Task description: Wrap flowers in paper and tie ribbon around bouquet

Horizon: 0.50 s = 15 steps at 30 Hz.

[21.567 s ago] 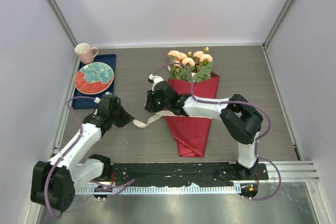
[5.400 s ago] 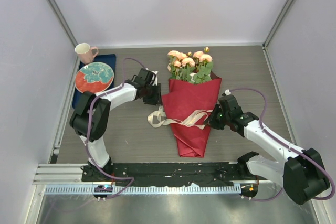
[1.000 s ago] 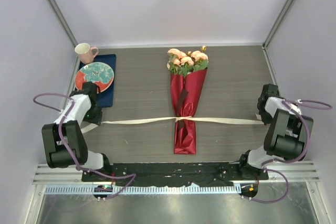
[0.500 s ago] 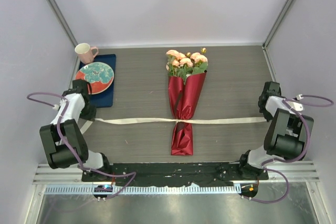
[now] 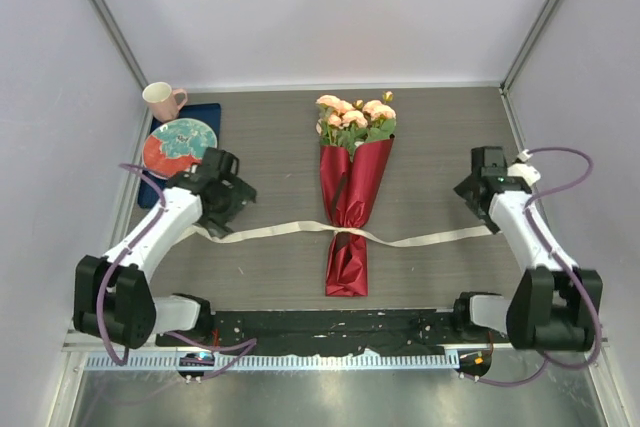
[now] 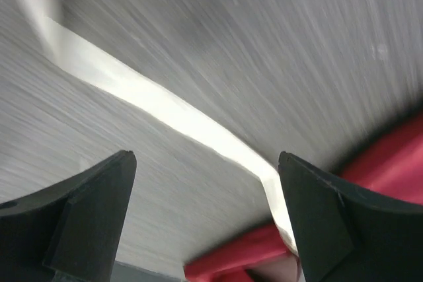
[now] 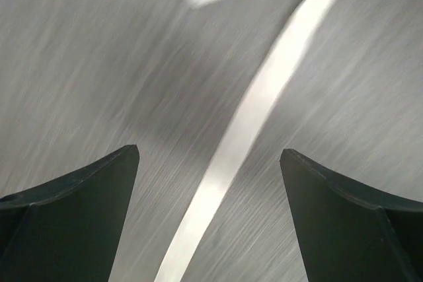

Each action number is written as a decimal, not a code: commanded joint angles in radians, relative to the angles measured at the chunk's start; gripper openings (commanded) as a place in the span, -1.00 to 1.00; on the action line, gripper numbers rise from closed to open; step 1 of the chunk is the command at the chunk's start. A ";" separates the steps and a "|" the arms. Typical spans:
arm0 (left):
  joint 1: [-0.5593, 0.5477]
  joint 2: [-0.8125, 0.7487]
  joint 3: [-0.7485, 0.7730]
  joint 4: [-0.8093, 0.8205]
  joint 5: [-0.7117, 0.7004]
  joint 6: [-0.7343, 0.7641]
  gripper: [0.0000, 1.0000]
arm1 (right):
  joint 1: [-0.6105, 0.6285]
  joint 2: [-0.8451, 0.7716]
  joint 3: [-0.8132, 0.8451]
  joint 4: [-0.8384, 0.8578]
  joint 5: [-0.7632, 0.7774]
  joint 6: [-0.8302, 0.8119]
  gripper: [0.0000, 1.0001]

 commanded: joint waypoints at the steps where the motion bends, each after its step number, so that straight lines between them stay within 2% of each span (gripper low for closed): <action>1: -0.165 0.042 -0.062 0.172 0.242 -0.249 0.89 | 0.221 -0.190 -0.024 -0.140 -0.240 0.186 0.91; 2: -0.220 0.105 -0.042 0.189 0.274 -0.276 0.90 | 0.317 -0.255 -0.076 -0.111 -0.294 0.254 0.91; 3: -0.237 0.145 -0.025 0.194 0.295 -0.331 0.91 | 0.352 -0.279 -0.111 -0.023 -0.404 0.337 0.95; 4: -0.253 0.180 -0.007 0.195 0.320 -0.355 0.91 | 0.390 -0.302 -0.140 0.016 -0.437 0.407 0.95; 5: -0.265 0.213 0.025 0.195 0.348 -0.379 0.92 | 0.453 -0.314 -0.183 0.056 -0.455 0.534 0.95; 8: -0.308 0.331 0.079 0.208 0.412 -0.444 0.96 | 0.568 -0.299 -0.204 0.121 -0.420 0.703 0.95; 15: -0.365 0.417 0.042 0.274 0.423 -0.608 0.97 | 0.678 -0.123 -0.243 0.288 -0.468 0.892 0.95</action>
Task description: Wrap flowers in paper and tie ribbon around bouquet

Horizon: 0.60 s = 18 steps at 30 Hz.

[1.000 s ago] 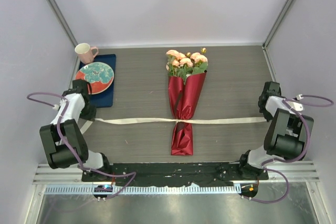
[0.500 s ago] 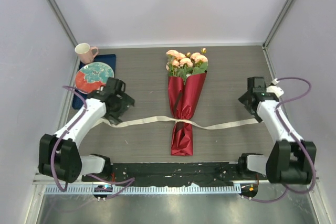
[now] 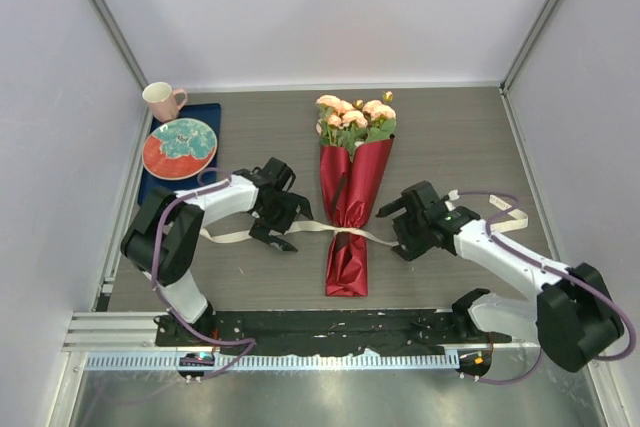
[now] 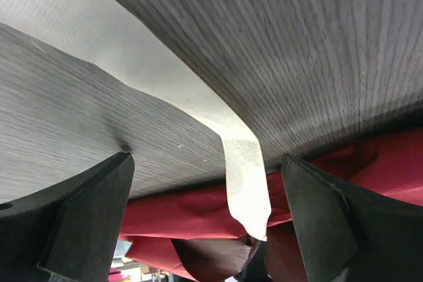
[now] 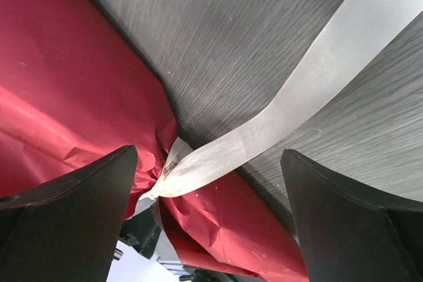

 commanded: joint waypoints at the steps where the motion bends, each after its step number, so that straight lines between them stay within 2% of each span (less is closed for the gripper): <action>1: -0.025 0.031 0.004 0.057 0.028 -0.145 0.96 | 0.066 0.079 -0.018 0.155 -0.041 0.216 0.95; 4: -0.036 0.074 0.019 0.061 0.030 -0.163 0.92 | 0.121 0.074 -0.023 0.120 0.021 0.292 0.92; 7: -0.044 0.097 0.020 0.078 0.023 -0.182 0.78 | 0.141 0.057 -0.076 0.152 0.057 0.378 0.79; 8: -0.045 0.106 0.017 0.087 0.023 -0.185 0.72 | 0.142 0.060 -0.089 0.168 0.084 0.388 0.69; 11: -0.042 0.091 -0.017 0.121 -0.024 -0.198 0.34 | 0.142 0.093 -0.112 0.198 0.115 0.394 0.60; 12: -0.041 0.080 -0.032 0.168 -0.039 -0.205 0.07 | 0.142 0.109 -0.114 0.223 0.123 0.383 0.58; 13: -0.039 0.071 -0.068 0.197 -0.053 -0.208 -0.04 | 0.142 0.122 -0.114 0.227 0.129 0.365 0.57; 14: -0.031 0.054 -0.080 0.225 -0.059 -0.205 -0.14 | 0.139 0.132 -0.112 0.229 0.149 0.345 0.45; 15: -0.028 0.051 -0.089 0.253 -0.075 -0.179 -0.38 | 0.141 0.139 -0.109 0.231 0.196 0.319 0.32; 16: -0.022 0.048 -0.097 0.262 -0.079 -0.150 -0.53 | 0.141 0.136 -0.098 0.226 0.221 0.288 0.06; 17: -0.015 0.045 -0.097 0.264 -0.088 -0.119 -0.67 | 0.141 0.127 -0.092 0.203 0.245 0.262 -0.56; 18: -0.004 0.031 -0.099 0.265 -0.120 -0.090 -0.94 | 0.141 0.107 -0.084 0.138 0.306 0.250 -0.79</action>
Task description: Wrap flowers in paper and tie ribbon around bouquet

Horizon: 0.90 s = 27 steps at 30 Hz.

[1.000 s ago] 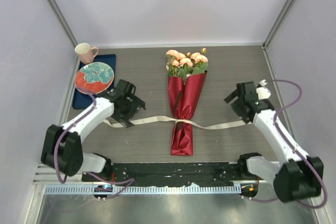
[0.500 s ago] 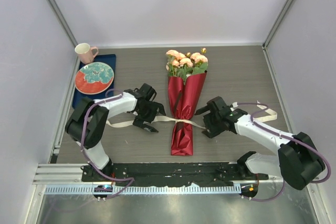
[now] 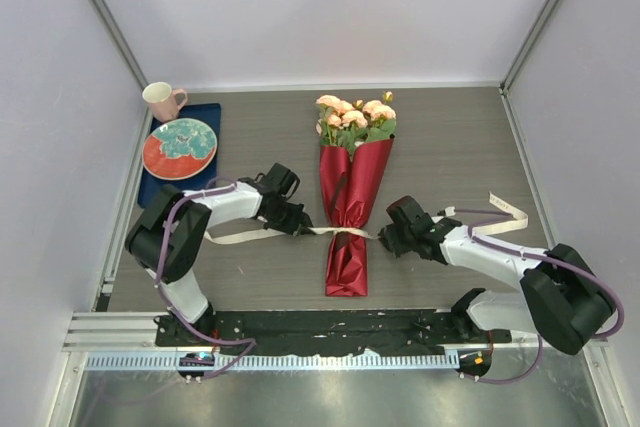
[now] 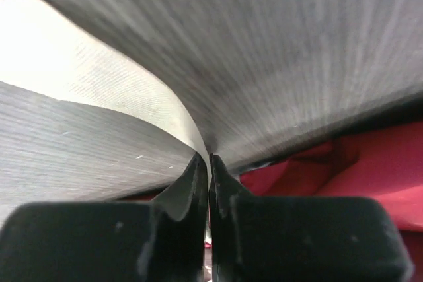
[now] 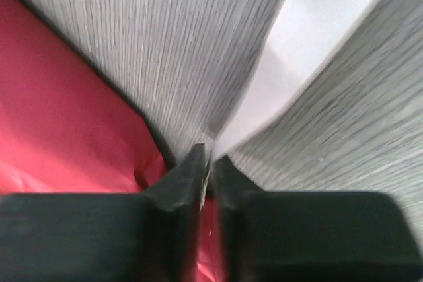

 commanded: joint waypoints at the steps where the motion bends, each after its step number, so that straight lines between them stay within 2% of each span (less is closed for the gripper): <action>1: 0.040 -0.014 -0.048 0.073 -0.199 0.151 -1.00 | 0.002 -0.033 0.036 -0.098 0.225 -0.077 -0.93; 2: 0.046 -0.022 -0.052 0.070 -0.224 0.185 -1.00 | 0.002 -0.042 0.042 -0.133 0.264 -0.094 -0.99; 7: 0.120 -0.057 -0.057 -0.036 -0.319 0.331 -1.00 | -0.014 -0.100 0.027 -0.313 0.515 -0.167 -1.00; 9: 0.138 -0.066 -0.060 -0.063 -0.350 0.403 -0.99 | -0.040 -0.090 0.019 -0.357 0.545 -0.190 -1.00; 11: 0.205 -0.101 -0.123 -0.031 -0.341 0.426 -0.99 | -0.120 -0.103 -0.022 -0.364 0.531 -0.201 -0.99; 12: 0.232 -0.115 -0.153 -0.005 -0.328 0.436 -0.99 | -0.161 -0.119 -0.050 -0.324 0.504 -0.219 -0.99; 13: 0.264 -0.123 -0.201 0.016 -0.313 0.445 -0.99 | -0.268 -0.143 -0.115 -0.286 0.471 -0.288 -0.99; 14: 0.304 -0.127 -0.207 0.010 -0.295 0.459 -0.99 | -0.304 -0.183 -0.140 -0.232 0.435 -0.317 -1.00; 20: 0.335 -0.180 -0.230 0.009 -0.301 0.525 -0.99 | -0.494 -0.228 -0.148 -0.209 0.350 -0.466 -1.00; 27: 0.333 -0.247 -0.210 0.066 -0.259 0.637 -1.00 | -0.496 -0.284 -0.104 -0.180 0.370 -0.559 -0.99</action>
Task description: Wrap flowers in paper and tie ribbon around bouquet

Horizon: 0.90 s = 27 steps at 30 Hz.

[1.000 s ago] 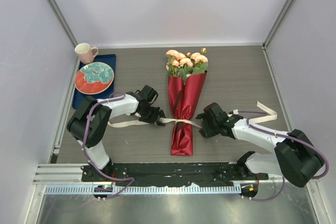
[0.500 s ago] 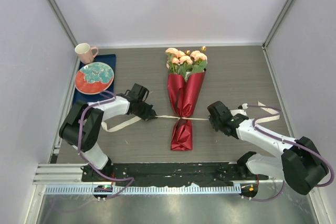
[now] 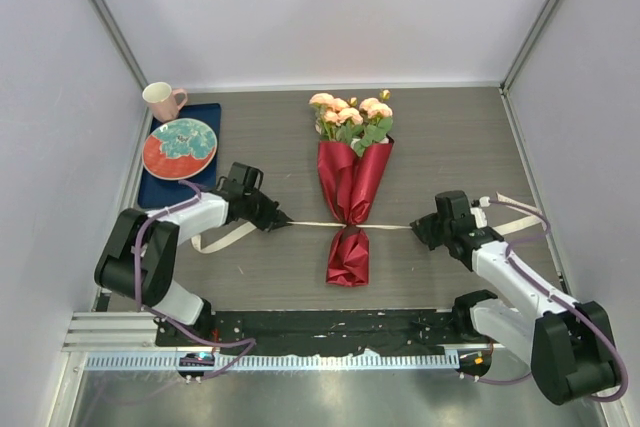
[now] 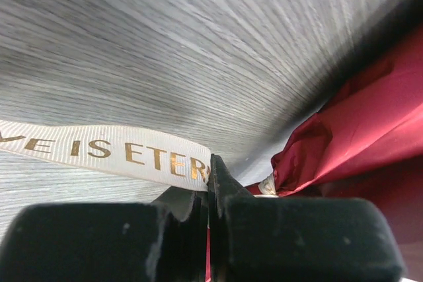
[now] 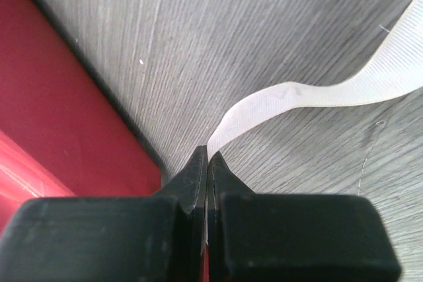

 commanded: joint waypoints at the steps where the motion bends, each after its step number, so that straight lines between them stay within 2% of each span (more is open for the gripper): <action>1: 0.116 -0.057 -0.026 -0.115 -0.294 0.168 -1.00 | -0.101 -0.052 -0.008 -0.163 0.451 -0.142 -1.00; 6: 0.122 -0.025 -0.077 -0.038 -0.239 0.132 -0.96 | -0.102 -0.091 -0.060 -0.088 0.389 -0.122 -1.00; 10: 0.122 0.069 -0.071 0.012 -0.166 0.116 -0.95 | -0.101 -0.059 -0.054 -0.062 0.356 -0.129 -0.97; 15: 0.114 0.086 -0.045 0.031 -0.126 0.158 -0.90 | -0.102 -0.014 -0.041 -0.071 0.365 -0.130 -0.69; 19: 0.114 0.034 -0.069 0.049 -0.159 0.169 -0.54 | -0.102 -0.002 -0.037 -0.071 0.379 -0.148 -0.54; 23: 0.116 0.050 -0.057 0.046 -0.146 0.176 -0.40 | -0.101 -0.003 -0.037 -0.070 0.379 -0.156 -0.60; 24: 0.116 0.069 -0.057 0.046 -0.129 0.170 -0.39 | -0.101 -0.008 -0.037 -0.068 0.385 -0.158 -0.74; 27: 0.117 0.083 -0.060 0.043 -0.136 0.170 -0.21 | -0.102 -0.026 -0.038 -0.070 0.398 -0.168 -0.93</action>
